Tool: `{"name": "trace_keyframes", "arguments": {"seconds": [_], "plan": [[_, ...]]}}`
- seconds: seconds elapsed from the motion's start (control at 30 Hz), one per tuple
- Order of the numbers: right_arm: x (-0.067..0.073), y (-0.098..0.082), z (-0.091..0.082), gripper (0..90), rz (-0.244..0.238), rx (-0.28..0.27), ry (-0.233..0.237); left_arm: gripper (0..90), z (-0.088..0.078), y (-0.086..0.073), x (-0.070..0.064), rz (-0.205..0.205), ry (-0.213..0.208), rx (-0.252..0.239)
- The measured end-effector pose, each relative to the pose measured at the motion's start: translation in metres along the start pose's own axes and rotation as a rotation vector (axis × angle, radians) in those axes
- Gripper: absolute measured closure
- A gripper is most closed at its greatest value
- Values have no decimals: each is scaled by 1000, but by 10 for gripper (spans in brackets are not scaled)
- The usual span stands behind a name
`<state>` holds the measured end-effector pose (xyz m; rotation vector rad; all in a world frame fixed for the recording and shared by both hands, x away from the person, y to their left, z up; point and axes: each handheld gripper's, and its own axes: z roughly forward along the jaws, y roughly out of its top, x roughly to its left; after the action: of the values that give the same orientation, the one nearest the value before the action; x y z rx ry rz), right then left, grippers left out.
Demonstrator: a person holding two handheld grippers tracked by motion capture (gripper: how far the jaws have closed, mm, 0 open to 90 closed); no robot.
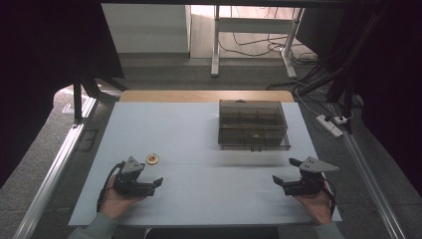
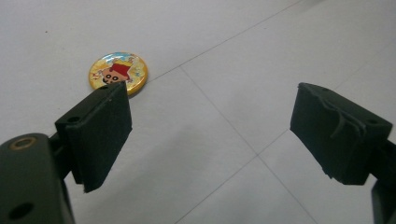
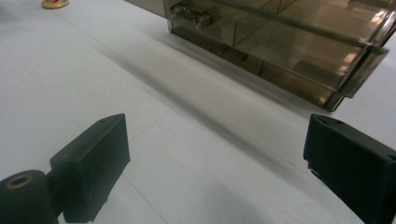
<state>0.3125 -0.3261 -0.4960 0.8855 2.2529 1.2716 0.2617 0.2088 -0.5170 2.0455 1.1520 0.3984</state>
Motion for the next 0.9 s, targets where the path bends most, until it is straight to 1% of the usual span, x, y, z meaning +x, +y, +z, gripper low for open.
{"name": "trace_keyframes", "arguments": {"seconds": [0.13,0.23,0.33,0.4,0.5,0.57,0.7,0.9], "plan": [[1,-1,0,67,-11,9,1,132,-1,0,-1,13,9,-8],[0,-1,-2,67,29,3,5,133,-2,0,-1,9,11,-10],[1,1,0,68,16,1,4,133,-5,0,-1,10,20,-14],[2,2,3,68,6,10,9,133,-7,-1,0,11,21,-19],[3,3,6,68,-6,8,10,132,-7,-3,-1,7,19,-9],[3,3,6,68,-9,13,7,132,-8,-3,-1,3,19,-11],[3,2,6,68,-3,12,13,133,-8,-2,-3,13,22,-8],[5,0,4,68,2,13,13,134,-5,0,-3,16,19,-1]]}}
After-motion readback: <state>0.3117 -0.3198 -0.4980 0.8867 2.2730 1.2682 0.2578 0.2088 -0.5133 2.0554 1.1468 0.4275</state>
